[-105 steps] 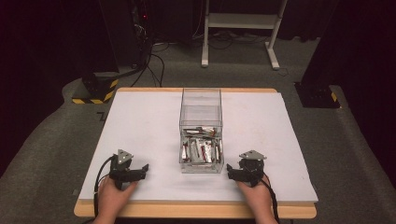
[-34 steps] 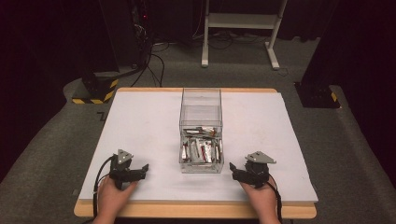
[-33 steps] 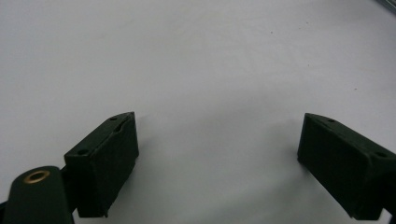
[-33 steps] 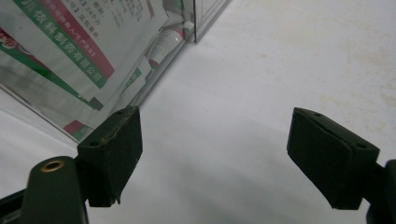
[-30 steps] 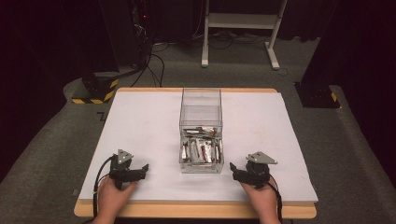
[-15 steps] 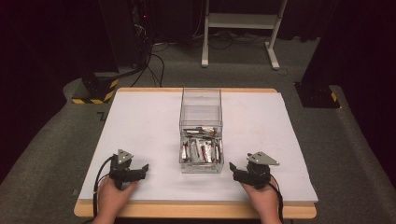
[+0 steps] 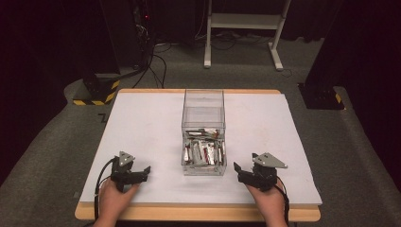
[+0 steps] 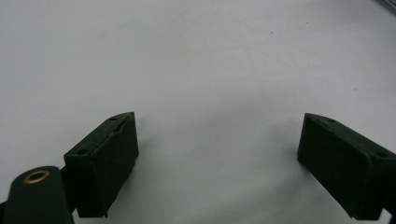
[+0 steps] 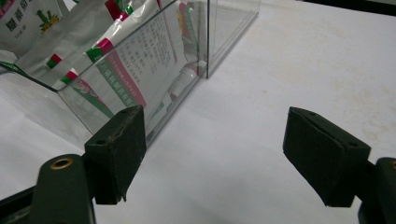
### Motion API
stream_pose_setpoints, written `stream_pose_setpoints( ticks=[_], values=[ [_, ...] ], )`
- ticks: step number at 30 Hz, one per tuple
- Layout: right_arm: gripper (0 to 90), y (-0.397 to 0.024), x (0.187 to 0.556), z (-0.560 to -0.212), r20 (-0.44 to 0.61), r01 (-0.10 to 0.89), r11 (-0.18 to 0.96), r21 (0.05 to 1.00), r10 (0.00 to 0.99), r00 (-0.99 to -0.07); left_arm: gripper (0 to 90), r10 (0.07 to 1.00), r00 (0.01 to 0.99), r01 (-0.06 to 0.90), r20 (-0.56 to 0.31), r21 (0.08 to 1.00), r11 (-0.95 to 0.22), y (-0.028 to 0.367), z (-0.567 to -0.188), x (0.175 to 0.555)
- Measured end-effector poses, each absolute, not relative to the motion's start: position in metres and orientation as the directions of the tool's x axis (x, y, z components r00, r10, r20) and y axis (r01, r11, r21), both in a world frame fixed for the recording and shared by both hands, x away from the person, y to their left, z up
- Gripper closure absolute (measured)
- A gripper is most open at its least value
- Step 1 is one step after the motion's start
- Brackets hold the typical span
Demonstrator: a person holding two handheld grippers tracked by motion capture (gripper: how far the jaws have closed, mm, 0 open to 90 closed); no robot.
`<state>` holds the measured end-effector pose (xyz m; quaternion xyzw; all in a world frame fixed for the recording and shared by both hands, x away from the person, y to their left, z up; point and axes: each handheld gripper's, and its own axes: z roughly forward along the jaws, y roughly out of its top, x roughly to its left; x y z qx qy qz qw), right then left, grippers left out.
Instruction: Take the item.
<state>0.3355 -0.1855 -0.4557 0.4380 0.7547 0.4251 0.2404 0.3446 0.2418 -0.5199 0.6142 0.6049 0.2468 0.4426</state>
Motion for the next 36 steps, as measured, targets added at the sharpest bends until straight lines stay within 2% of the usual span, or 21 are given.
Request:
stream_pose_setpoints(
  ticks=[21, 36],
  values=[
    [21.0, -0.160, 0.329, -0.433, -0.020, 0.387, 0.276, 0.880, 0.834, -0.551, 12.4, 0.962, 0.147, 0.525, -0.232, 0.842, 0.123, 0.242, -0.520, 0.345],
    [21.4, -0.142, 0.335, -0.419, -0.006, 0.380, 0.279, 0.882, 0.813, -0.583, 12.4, 0.961, 0.146, 0.524, -0.233, 0.842, 0.125, 0.242, -0.520, 0.345]
  ],
)
